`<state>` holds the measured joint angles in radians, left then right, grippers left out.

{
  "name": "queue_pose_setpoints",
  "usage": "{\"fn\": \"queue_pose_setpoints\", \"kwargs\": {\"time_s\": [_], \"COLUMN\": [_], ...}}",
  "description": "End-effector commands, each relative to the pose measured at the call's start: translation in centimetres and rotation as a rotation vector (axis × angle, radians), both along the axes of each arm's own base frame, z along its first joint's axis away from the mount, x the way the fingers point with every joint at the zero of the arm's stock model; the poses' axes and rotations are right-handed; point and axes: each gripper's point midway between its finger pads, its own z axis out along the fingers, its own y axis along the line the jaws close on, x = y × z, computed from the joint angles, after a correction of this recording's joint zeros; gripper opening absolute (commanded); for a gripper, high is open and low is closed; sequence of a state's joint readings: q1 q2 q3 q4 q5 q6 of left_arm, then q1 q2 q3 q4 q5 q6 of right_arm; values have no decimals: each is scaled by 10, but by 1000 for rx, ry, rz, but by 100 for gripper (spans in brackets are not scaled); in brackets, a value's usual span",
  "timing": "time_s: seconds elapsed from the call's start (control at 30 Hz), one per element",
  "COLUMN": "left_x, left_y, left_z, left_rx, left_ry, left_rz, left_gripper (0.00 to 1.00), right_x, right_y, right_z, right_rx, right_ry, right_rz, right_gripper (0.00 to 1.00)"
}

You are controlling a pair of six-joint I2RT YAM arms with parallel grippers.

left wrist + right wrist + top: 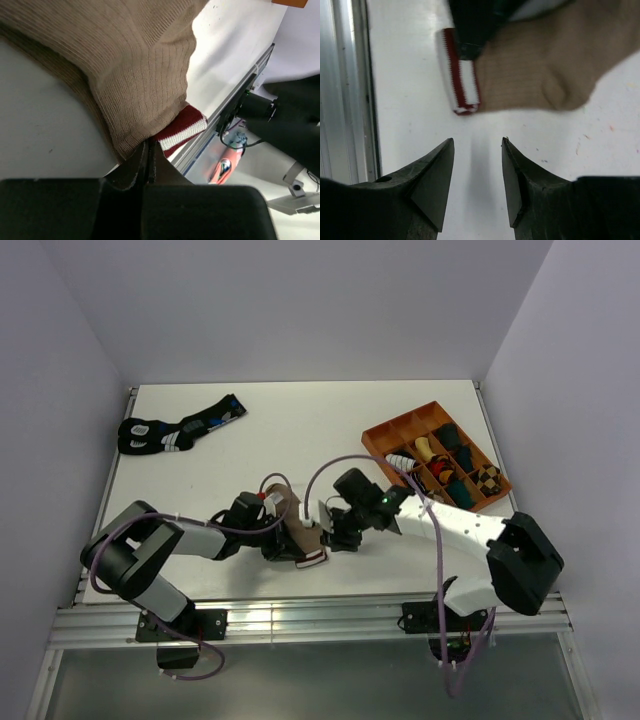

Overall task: Roll the socks
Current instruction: Roll the sock at the center of the board.

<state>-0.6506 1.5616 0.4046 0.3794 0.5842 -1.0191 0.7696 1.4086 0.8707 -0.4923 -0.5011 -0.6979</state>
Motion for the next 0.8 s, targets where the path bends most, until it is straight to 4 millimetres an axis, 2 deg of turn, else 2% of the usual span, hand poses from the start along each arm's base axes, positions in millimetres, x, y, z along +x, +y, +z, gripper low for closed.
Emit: {"fn": "queue_pose_setpoints", "kwargs": {"time_s": [0.0, 0.27, 0.5, 0.77], "left_x": [-17, -17, -18, -20], "left_y": [12, 12, 13, 14], "left_z": [-19, -20, -20, -20], "left_rx": [62, 29, 19, 8], "left_ry": [103, 130, 146, 148], "left_rz": [-18, -15, -15, -19], "left_gripper": [0, 0, 0, 0], "right_x": [4, -26, -42, -45], "right_y": [16, 34, 40, 44], "right_z": [14, 1, -15, -31], "right_rx": [59, 48, 1, -57], "right_ry": [-220, -285, -305, -319], "right_rz": [89, 233, 300, 310], "right_gripper": [51, 52, 51, 48]}}
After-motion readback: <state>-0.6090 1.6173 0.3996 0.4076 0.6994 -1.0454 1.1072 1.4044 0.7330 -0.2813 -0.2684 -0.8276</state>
